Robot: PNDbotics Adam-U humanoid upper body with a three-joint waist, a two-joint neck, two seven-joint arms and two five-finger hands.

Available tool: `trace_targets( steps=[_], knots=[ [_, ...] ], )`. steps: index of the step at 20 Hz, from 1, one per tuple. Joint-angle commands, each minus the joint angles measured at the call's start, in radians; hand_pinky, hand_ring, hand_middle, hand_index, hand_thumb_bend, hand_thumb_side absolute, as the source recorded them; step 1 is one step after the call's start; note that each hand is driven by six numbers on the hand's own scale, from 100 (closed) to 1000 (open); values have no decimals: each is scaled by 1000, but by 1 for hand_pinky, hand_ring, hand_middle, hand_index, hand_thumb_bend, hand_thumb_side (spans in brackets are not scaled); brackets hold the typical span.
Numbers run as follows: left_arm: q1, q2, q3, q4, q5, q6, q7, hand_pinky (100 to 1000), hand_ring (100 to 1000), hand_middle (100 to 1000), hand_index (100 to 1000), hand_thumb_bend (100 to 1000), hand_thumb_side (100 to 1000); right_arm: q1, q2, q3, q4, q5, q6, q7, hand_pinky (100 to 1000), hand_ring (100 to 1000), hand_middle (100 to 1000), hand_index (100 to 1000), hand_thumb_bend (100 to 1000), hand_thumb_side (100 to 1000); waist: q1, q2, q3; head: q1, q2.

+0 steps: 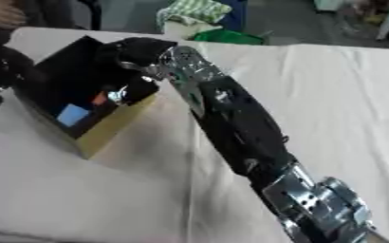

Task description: Pick up objects on the table and place them in the box.

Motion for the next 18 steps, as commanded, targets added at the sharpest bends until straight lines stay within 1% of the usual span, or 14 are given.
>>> trace_targets(
  steps=[1,2,5,7,10,14,18],
  knots=[
    [-3,8,8,-14,-3,-1,1,708,622,645,888,100,642,-20,-30,-17,-44,-65,14,-22,996,962,1000,1000,100,714,8,-24,-7,10,3],
    [-1,8,10,-12,-4,-1,3,708,623,645,888,100,643,-20,-39,-20,-59,-99,22,-33,993,948,1000,1000,100,690,9,-25,-12,13,4],
    [5,12,17,-8,-10,-1,11,707,623,646,888,100,648,-10,-73,-22,-124,-230,59,-69,992,896,998,1000,100,663,14,-29,-33,32,11],
    [11,15,22,-4,-15,-2,17,707,624,646,888,100,655,7,-104,-18,-187,-347,93,-98,986,856,972,1000,100,635,18,-32,-55,46,15],
    [17,20,29,1,-21,-4,25,707,626,648,888,100,662,43,-155,-6,-294,-529,155,-122,988,818,943,1000,100,633,24,-35,-95,62,17],
    [23,29,40,7,-28,-5,39,706,628,650,888,100,668,108,-235,4,-461,-735,220,-117,990,788,913,1000,100,636,27,-36,-144,99,17],
    [31,35,49,10,-38,-3,53,706,633,653,888,100,678,210,-320,-16,-645,-928,277,-127,987,745,875,1000,100,636,28,-34,-180,136,16]
  ],
)
